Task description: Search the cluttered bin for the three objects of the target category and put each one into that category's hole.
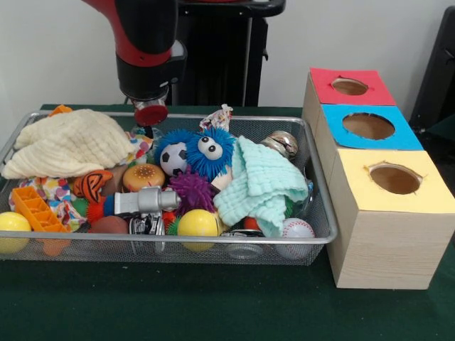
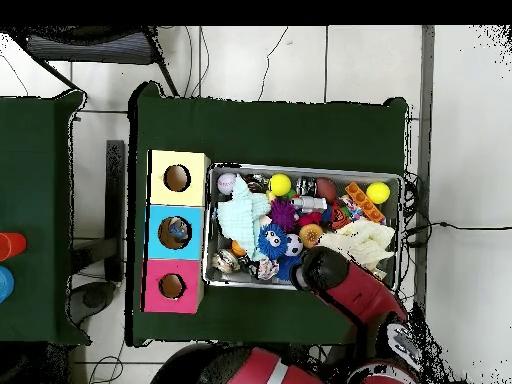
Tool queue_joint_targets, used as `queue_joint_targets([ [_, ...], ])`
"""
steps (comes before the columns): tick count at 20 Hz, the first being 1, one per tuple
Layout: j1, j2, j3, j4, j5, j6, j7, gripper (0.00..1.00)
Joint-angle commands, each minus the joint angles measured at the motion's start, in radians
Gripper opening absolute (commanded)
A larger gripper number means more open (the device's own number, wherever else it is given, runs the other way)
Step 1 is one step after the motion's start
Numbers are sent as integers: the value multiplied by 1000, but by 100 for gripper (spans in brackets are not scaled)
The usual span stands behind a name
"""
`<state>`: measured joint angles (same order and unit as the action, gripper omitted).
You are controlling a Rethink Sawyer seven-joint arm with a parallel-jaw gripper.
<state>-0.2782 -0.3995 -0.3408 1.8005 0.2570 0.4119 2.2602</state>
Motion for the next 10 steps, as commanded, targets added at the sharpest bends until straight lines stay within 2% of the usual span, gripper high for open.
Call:
queue_joint_targets([
  [1,-54,202,243,38,11,-302,151,100],
  [6,-60,216,245,32,-1,-312,141,100],
  [10,-44,218,235,30,24,-295,169,100],
])
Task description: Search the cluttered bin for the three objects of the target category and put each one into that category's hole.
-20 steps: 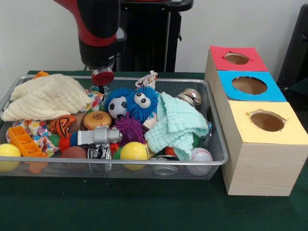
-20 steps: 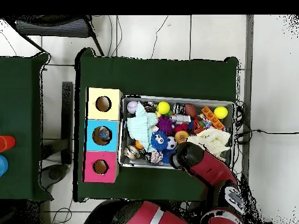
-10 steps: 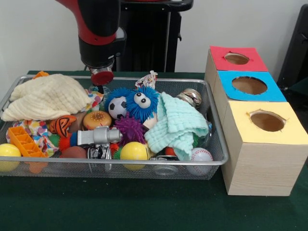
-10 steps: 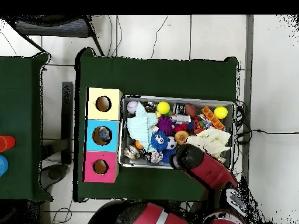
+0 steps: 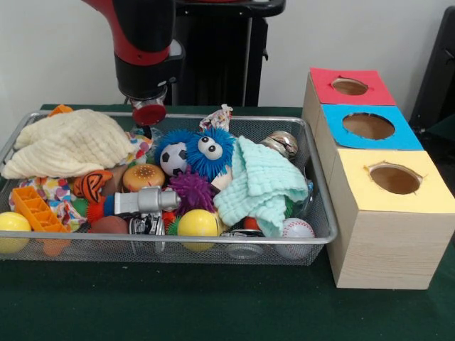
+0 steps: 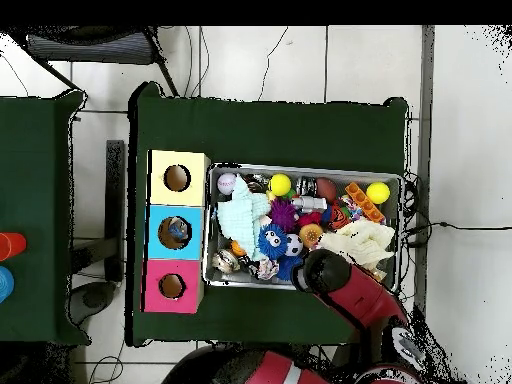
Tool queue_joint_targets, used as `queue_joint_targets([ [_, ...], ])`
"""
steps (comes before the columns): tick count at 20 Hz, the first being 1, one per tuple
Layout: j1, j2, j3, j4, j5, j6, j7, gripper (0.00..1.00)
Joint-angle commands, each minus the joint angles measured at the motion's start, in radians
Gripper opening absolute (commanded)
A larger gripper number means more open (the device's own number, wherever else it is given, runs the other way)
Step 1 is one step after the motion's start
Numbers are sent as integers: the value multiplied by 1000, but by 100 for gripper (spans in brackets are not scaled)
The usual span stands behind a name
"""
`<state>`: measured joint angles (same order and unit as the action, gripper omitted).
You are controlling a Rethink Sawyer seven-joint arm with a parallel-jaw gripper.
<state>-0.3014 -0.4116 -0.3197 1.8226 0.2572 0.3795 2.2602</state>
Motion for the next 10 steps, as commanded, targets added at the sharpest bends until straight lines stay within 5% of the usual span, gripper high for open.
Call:
queue_joint_targets([
  [1,-4,225,196,4,26,-243,173,100],
  [10,33,177,158,16,14,-210,167,100],
])
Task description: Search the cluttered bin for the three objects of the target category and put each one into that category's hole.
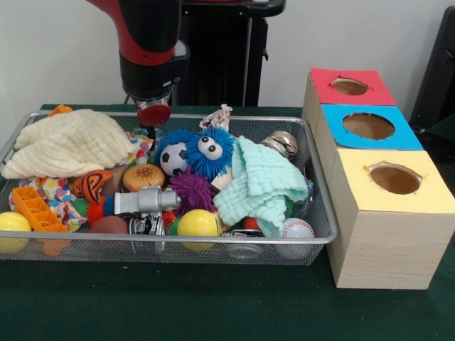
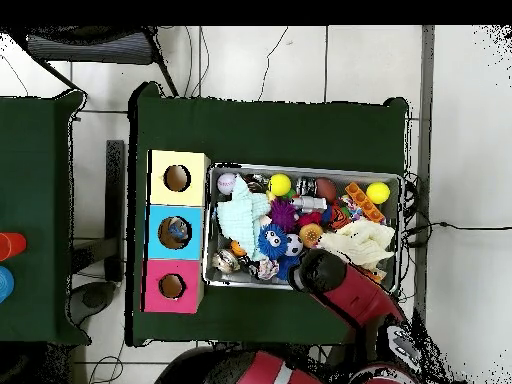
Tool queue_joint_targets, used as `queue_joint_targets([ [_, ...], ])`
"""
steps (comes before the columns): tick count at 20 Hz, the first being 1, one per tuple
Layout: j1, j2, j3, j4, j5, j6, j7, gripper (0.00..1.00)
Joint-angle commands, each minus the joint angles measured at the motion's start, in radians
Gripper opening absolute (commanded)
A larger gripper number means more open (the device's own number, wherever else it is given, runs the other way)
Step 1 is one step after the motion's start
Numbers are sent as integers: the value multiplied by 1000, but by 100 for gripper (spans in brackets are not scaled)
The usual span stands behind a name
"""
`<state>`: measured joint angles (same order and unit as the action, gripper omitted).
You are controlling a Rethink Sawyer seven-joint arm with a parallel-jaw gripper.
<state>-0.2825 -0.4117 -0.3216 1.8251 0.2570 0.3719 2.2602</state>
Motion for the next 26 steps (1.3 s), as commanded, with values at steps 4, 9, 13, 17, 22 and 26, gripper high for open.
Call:
queue_joint_targets([
  [4,36,144,135,9,1,-165,146,100],
  [9,58,143,111,-32,-13,-137,112,100],
  [13,89,132,79,-39,-12,-110,111,100],
  [17,117,115,47,-46,-10,-61,109,100],
  [22,136,118,24,-63,-9,-39,103,100],
  [26,169,88,-14,-73,-16,9,96,100],
])
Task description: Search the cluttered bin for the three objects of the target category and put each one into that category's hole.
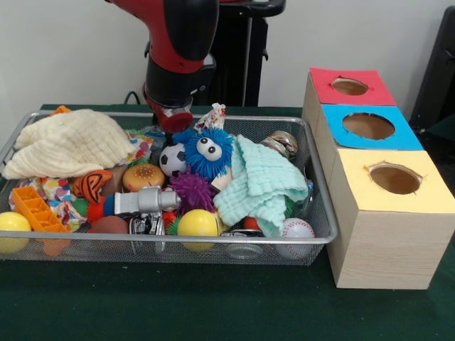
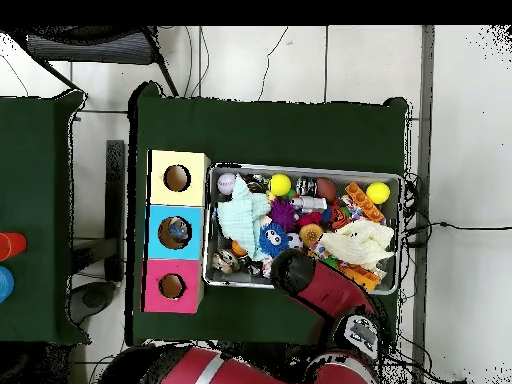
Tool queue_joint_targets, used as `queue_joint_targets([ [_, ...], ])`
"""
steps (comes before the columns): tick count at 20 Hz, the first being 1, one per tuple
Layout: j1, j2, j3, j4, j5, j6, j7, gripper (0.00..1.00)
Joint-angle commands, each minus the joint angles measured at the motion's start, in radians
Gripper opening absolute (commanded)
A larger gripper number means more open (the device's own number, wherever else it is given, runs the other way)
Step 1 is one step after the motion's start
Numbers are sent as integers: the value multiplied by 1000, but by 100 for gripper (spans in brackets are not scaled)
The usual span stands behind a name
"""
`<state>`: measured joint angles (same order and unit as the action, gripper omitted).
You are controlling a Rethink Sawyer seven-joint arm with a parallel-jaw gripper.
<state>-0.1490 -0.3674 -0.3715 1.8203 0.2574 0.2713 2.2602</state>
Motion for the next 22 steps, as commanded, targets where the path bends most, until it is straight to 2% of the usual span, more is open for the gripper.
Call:
queue_joint_targets([
  [1,42,36,27,-70,-21,115,91,100],
  [10,32,-59,36,-73,-57,113,26,100],
  [14,-1,-102,77,-51,-95,41,-4,100],
  [22,-11,-209,95,-22,-153,81,-25,100],
])
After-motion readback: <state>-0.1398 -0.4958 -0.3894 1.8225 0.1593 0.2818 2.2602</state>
